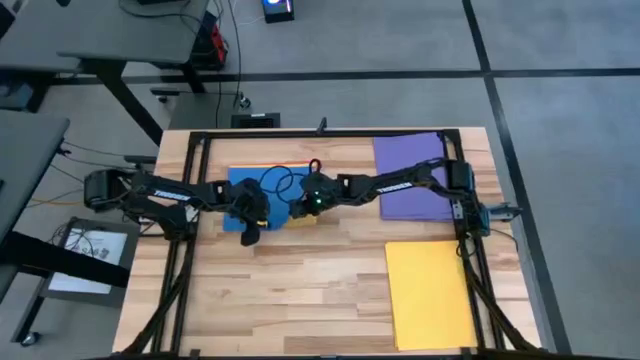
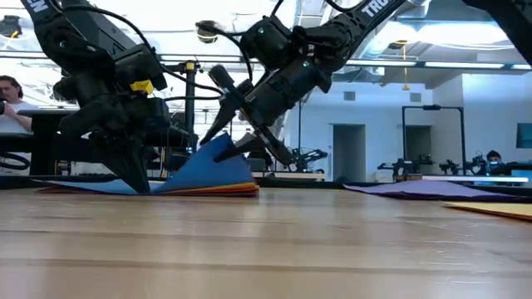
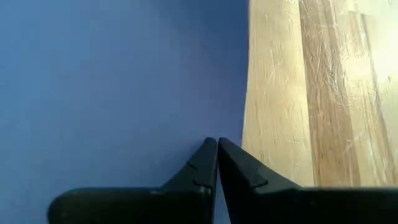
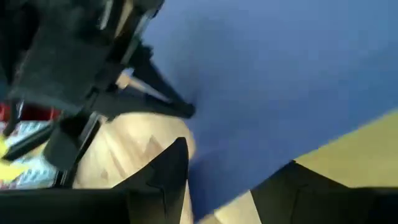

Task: Organize paper
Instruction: Put the blue paper into the top center of the table, then stack the yellow paper on the bottom right yellow papers

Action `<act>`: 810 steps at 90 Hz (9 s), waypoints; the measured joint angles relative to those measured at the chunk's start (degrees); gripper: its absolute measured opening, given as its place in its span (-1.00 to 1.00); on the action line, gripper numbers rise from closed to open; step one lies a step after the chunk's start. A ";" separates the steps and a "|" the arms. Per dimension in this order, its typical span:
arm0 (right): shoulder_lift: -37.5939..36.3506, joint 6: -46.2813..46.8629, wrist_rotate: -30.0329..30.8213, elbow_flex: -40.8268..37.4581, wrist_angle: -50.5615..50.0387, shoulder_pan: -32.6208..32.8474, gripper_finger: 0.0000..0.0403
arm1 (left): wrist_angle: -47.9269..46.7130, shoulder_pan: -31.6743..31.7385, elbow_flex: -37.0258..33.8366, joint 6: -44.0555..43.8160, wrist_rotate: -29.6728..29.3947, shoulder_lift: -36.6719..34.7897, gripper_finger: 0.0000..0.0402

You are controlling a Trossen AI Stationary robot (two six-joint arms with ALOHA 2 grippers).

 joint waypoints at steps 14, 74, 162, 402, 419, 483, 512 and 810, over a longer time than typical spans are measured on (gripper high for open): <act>0.00 0.90 0.22 0.00 -1.08 -1.00 -0.30 | 0.04 0.00 0.00 0.00 0.00 0.00 -0.99; 5.83 4.28 -4.81 0.18 -0.36 -3.62 -0.90 | -2.12 0.02 1.65 -0.30 -0.24 -0.06 -0.99; -13.13 -84.48 -3.67 0.46 -47.81 -28.38 -1.00 | -17.68 3.31 17.71 9.60 -10.54 3.37 -0.99; -7.81 -74.89 -9.11 6.48 -40.16 -24.51 -0.32 | -37.19 4.13 18.06 1.45 -22.21 5.49 -0.99; -4.19 -80.88 -8.78 2.38 -34.45 -17.25 -0.34 | -37.23 4.20 18.25 2.73 -22.23 5.49 -0.99; 0.66 -88.55 3.24 2.51 -37.65 -19.50 -0.34 | -39.52 4.22 18.25 1.49 -22.21 5.49 -0.99; 0.68 -92.22 3.37 2.47 -37.71 -16.99 -0.34 | -39.46 4.22 18.25 1.46 -22.21 5.49 -0.99; 1.77 13.52 -0.11 -1.36 -3.50 3.01 -0.25 | -19.15 3.13 11.96 12.20 -0.24 5.46 -0.99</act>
